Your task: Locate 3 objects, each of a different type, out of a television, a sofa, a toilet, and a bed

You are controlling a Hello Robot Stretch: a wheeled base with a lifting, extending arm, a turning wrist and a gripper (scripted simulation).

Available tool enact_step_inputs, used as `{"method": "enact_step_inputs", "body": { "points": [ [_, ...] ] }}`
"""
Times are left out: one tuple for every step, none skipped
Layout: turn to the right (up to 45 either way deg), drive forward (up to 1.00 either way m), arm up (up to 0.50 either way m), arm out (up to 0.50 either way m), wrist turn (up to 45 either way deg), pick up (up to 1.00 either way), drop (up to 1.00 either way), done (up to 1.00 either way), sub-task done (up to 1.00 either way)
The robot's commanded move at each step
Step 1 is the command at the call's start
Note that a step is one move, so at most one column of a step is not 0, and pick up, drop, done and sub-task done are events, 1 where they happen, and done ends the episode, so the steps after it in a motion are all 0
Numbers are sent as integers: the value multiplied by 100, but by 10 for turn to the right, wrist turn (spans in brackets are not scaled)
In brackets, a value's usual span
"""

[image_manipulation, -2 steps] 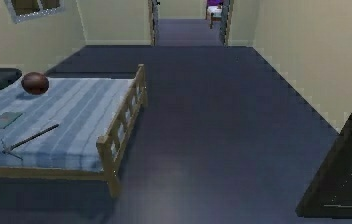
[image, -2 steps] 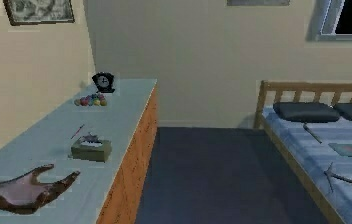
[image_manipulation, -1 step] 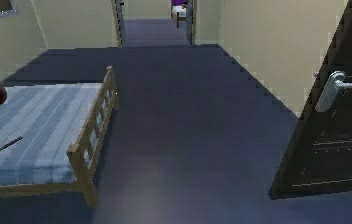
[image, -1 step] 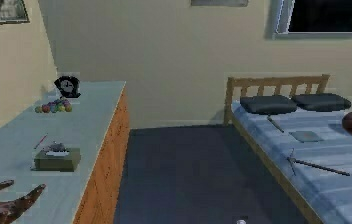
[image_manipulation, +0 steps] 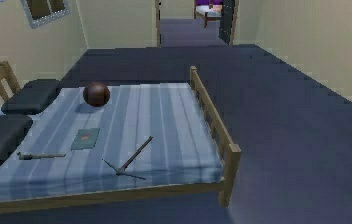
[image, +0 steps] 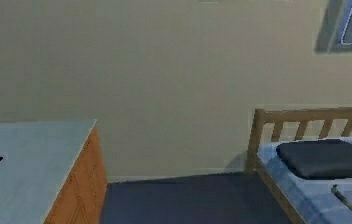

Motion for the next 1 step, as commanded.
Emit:
{"method": "enact_step_inputs", "body": {
  "points": [
    [180,0,0,0,0,0,0,0,0]
  ]
}}
